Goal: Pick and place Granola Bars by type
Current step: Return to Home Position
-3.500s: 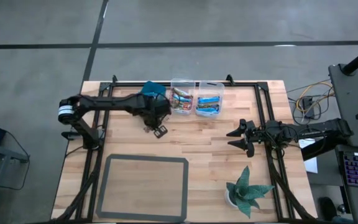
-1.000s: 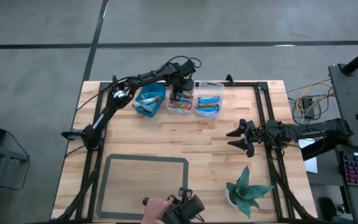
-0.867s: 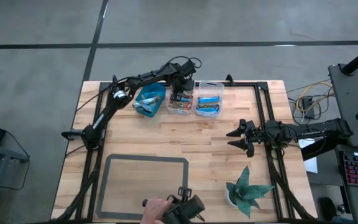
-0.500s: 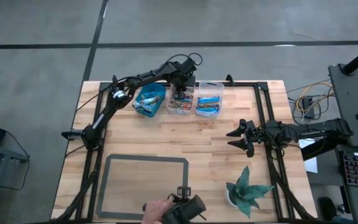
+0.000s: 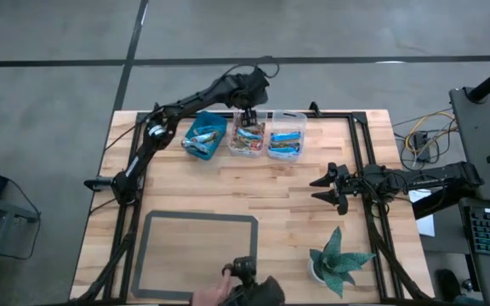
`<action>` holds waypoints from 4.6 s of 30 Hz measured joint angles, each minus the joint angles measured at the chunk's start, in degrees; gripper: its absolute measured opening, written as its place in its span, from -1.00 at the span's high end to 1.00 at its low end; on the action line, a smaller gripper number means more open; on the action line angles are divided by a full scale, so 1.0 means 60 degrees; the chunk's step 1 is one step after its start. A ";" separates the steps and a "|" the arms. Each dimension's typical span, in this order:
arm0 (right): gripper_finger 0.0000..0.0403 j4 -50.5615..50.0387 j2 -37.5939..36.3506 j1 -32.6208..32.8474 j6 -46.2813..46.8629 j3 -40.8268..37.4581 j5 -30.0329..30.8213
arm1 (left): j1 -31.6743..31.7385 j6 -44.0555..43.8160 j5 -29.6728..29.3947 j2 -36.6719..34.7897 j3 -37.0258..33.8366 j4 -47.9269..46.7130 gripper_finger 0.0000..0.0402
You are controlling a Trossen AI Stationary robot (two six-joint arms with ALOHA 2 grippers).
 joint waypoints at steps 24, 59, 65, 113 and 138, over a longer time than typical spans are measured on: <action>-0.04 -0.0004 0.0000 0.0001 0.0000 0.0000 0.0000 | -0.2255 -0.4080 0.2623 -0.8067 -0.8999 0.0699 -0.51; -0.04 0.0000 0.0000 0.0002 0.0000 0.0000 -0.0004 | -0.5486 -0.7238 0.3703 -1.8672 -2.0794 0.9027 -0.51; -0.04 0.0000 0.0000 -0.0001 0.0000 0.0000 -0.0004 | -0.5508 -0.8096 0.3692 -1.9846 -2.1782 0.9263 -0.51; -0.04 0.0000 0.0000 0.0003 0.0000 0.0000 0.0000 | -0.5585 -0.6479 0.2595 -2.2080 -2.2298 1.0216 -0.51; -0.04 0.0000 0.0004 0.0001 0.0000 0.0000 0.0000 | -0.5585 -0.6474 0.2574 -2.2080 -2.2265 1.0370 -0.51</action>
